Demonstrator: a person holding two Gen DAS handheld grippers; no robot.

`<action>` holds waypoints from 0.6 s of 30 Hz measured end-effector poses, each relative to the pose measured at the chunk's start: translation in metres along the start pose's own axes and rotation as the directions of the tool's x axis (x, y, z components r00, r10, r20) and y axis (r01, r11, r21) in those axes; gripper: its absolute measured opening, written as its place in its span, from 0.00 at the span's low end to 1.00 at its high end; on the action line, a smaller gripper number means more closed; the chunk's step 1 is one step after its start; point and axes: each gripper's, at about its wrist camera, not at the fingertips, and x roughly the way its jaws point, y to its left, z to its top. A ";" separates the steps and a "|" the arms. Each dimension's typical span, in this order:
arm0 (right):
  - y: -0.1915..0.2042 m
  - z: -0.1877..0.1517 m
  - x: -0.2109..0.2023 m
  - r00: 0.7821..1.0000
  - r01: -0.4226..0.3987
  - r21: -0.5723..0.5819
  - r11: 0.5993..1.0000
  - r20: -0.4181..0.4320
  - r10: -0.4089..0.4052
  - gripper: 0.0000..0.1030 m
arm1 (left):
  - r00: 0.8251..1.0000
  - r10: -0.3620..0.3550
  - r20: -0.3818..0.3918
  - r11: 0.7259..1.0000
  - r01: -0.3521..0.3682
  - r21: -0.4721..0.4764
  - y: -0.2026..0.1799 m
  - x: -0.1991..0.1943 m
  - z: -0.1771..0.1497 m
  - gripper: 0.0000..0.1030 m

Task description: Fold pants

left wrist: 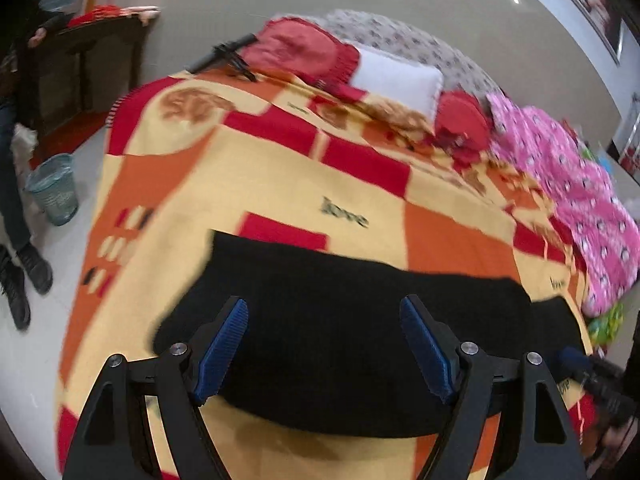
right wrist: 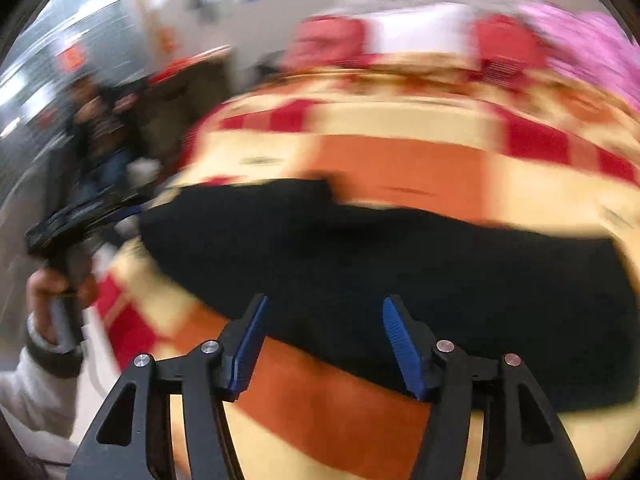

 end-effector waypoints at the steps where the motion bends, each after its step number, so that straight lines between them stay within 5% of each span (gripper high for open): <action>1: -0.028 -0.005 -0.012 0.998 0.060 0.060 0.996 0.016 -0.061 0.59 | 1.000 -0.001 -0.011 1.000 0.001 0.002 -0.005 0.006 0.000 0.76; 3: -0.080 -0.013 -0.030 0.987 0.146 0.199 0.969 0.034 -0.156 0.61 | 0.999 -0.004 -0.034 1.000 0.005 0.008 -0.011 0.016 0.000 0.76; 7: -0.140 -0.030 -0.053 0.972 0.194 0.383 0.903 0.051 -0.230 0.61 | 0.997 0.001 -0.078 1.000 -0.001 0.002 -0.019 0.035 0.007 0.76; 13: -0.170 -0.024 -0.038 0.971 0.184 0.442 0.878 0.058 -0.232 0.59 | 0.997 0.016 -0.076 1.000 -0.015 0.012 -0.027 0.040 0.015 0.76; 15: -0.169 -0.020 -0.032 0.970 0.171 0.445 0.879 0.080 -0.229 0.44 | 0.997 0.019 -0.077 1.000 -0.018 0.013 -0.029 0.040 0.012 0.76; 16: -0.171 -0.018 -0.028 0.968 0.167 0.450 0.877 0.092 -0.232 0.15 | 0.997 0.020 -0.078 1.000 -0.019 0.013 -0.031 0.041 0.011 0.76; 18: -0.178 -0.013 -0.021 0.974 0.122 0.484 0.867 0.111 -0.199 0.05 | 0.997 0.014 -0.081 1.000 -0.013 0.011 -0.034 0.038 0.010 0.75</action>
